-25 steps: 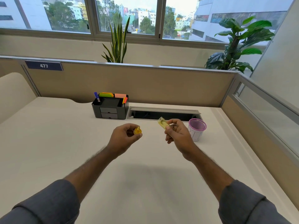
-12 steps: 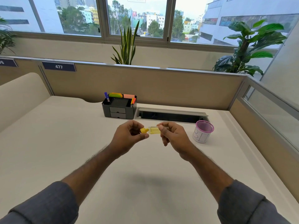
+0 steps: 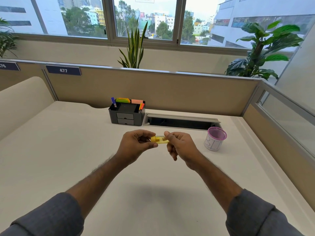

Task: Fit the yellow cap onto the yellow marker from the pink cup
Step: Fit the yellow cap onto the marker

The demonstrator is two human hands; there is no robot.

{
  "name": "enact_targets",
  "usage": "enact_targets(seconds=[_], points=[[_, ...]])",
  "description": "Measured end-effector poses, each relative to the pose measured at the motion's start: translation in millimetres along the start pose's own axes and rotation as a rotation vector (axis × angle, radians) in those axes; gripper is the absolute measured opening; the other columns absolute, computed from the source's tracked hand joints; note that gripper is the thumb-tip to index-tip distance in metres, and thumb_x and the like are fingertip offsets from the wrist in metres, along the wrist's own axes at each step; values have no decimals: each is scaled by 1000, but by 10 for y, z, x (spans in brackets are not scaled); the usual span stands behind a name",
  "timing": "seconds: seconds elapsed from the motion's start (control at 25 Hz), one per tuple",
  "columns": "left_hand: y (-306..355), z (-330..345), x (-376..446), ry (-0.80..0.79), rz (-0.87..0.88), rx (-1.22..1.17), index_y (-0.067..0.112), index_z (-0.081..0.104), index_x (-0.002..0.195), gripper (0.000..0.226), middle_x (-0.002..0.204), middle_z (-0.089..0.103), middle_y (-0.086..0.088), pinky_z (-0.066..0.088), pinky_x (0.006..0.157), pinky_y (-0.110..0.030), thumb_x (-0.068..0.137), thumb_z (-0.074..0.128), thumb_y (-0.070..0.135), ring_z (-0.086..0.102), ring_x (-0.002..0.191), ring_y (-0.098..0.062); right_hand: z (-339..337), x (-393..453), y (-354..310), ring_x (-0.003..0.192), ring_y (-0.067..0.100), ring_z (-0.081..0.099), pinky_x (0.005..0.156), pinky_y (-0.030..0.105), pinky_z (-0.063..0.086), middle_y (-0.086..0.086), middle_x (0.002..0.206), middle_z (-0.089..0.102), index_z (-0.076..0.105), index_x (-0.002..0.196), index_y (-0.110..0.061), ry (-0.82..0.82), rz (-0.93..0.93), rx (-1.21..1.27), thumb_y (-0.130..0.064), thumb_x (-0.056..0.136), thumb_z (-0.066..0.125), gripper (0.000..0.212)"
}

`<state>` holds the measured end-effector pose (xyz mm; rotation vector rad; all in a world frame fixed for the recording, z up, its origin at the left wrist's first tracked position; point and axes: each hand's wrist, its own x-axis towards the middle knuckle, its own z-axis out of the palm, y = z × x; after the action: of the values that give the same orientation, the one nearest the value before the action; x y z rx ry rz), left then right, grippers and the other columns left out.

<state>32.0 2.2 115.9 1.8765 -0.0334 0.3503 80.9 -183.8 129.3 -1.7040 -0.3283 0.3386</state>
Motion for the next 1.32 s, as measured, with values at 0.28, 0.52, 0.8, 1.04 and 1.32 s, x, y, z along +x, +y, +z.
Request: enact_targets(seconds=[0.28,0.52,0.8,1.04,1.32], points=[[-90,63,15,-1,-49,-11,9,72,108,32,77,76,0,58,60,-20,79,75,22,72,65,-17,19,32,67,45,13,53,43,23,48,1,57,62,67,97,-4,17,-25,-7,-34,94,56,32],[-128,78,55,11,-63,-53,9,73,108,31,77,76,1,59,62,-21,79,75,20,72,67,-18,40,93,102,45,13,53,43,23,48,1,57,62,67,96,-5,14,-23,4,-32,95,56,29],[-161,79,131,15,-74,-76,6,72,110,29,81,76,-7,59,64,-21,82,73,14,72,67,-18,81,171,143,46,13,52,43,23,48,2,58,61,66,95,-6,28,-8,25,-33,95,55,28],[-258,39,177,21,-99,-54,5,71,111,31,86,76,-10,59,67,-22,82,73,14,72,71,-22,132,252,176,49,15,53,45,25,48,5,63,62,66,97,-8,-7,45,23,-33,96,53,28],[-368,-294,436,65,-97,136,14,70,112,31,92,74,-2,58,77,-23,81,74,10,71,83,-15,168,546,140,73,17,65,61,25,53,6,93,70,60,119,-14,-106,19,-192,-19,98,52,23]])
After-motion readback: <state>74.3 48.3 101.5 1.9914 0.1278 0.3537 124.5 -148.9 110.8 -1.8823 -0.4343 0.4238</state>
